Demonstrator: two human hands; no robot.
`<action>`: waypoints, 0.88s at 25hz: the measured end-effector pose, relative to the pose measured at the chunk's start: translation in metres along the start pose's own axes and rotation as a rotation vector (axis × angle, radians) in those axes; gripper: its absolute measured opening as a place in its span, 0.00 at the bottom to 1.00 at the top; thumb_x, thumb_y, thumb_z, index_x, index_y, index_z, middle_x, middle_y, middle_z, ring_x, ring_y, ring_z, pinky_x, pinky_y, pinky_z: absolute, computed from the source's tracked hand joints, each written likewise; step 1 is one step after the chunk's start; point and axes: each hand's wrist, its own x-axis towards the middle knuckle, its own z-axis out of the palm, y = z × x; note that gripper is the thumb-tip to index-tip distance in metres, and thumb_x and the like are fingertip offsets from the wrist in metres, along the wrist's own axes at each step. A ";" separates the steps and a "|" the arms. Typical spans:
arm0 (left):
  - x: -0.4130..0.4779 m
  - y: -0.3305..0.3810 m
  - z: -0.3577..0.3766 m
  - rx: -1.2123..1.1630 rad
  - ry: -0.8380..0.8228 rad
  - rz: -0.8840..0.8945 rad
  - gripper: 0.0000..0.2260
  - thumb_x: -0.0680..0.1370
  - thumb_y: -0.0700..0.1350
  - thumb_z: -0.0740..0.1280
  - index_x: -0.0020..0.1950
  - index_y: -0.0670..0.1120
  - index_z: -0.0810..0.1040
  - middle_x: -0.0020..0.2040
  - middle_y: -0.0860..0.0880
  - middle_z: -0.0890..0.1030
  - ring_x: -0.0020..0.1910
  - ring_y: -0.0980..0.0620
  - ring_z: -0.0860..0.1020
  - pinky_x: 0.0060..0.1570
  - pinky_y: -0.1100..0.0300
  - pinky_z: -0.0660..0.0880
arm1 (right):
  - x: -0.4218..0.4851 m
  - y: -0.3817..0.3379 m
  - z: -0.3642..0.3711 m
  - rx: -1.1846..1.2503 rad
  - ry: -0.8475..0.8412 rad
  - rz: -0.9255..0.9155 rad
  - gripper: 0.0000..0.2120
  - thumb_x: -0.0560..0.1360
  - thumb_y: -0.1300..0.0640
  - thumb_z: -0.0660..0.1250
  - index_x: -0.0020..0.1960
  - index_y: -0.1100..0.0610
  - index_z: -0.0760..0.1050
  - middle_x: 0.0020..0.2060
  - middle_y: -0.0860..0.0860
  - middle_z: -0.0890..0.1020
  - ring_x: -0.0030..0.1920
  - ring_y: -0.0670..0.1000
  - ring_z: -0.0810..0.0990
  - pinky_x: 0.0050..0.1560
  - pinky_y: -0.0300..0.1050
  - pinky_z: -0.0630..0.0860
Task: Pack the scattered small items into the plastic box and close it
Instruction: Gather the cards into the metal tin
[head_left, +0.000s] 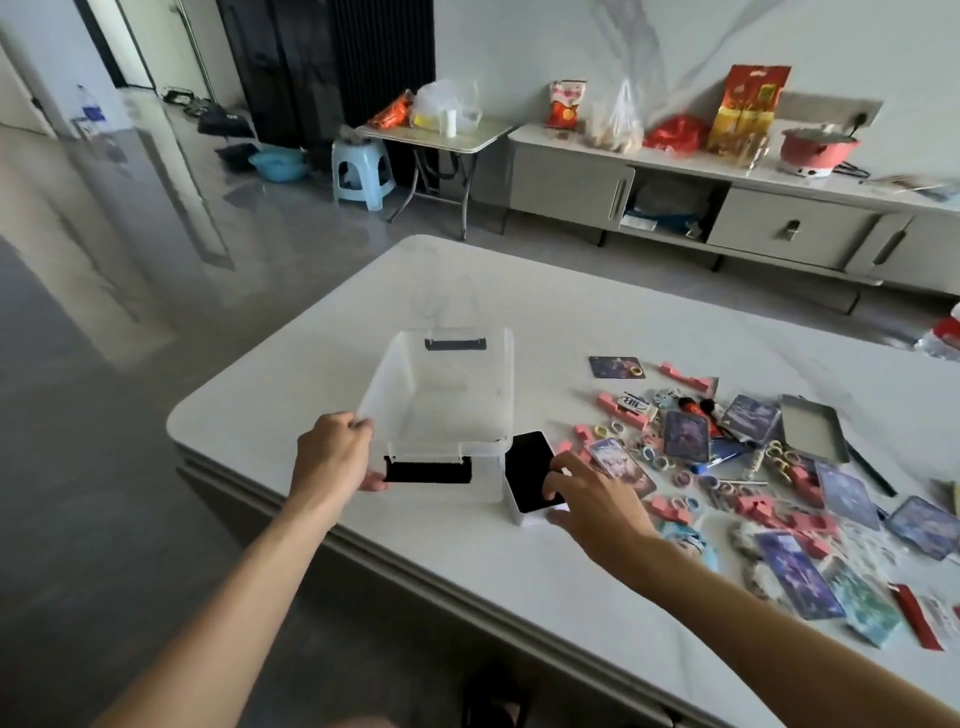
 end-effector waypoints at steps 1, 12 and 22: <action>0.005 -0.002 0.004 0.005 0.006 -0.003 0.04 0.80 0.45 0.62 0.47 0.47 0.75 0.45 0.39 0.81 0.26 0.41 0.82 0.36 0.50 0.83 | 0.001 0.003 -0.001 0.029 0.029 -0.007 0.10 0.74 0.49 0.68 0.55 0.46 0.76 0.61 0.40 0.73 0.52 0.48 0.79 0.39 0.41 0.66; -0.012 0.021 0.039 0.348 0.021 0.094 0.07 0.81 0.48 0.59 0.48 0.49 0.75 0.53 0.40 0.81 0.36 0.47 0.83 0.41 0.53 0.82 | -0.073 0.069 -0.061 0.984 0.305 0.246 0.07 0.74 0.59 0.71 0.48 0.48 0.78 0.39 0.48 0.85 0.37 0.49 0.82 0.41 0.49 0.78; -0.151 0.076 0.177 -0.307 -0.502 0.062 0.22 0.74 0.57 0.69 0.61 0.45 0.72 0.52 0.47 0.81 0.46 0.50 0.82 0.49 0.53 0.81 | -0.079 0.067 -0.044 0.615 0.474 0.021 0.07 0.73 0.55 0.72 0.51 0.52 0.79 0.48 0.42 0.79 0.43 0.42 0.77 0.43 0.36 0.72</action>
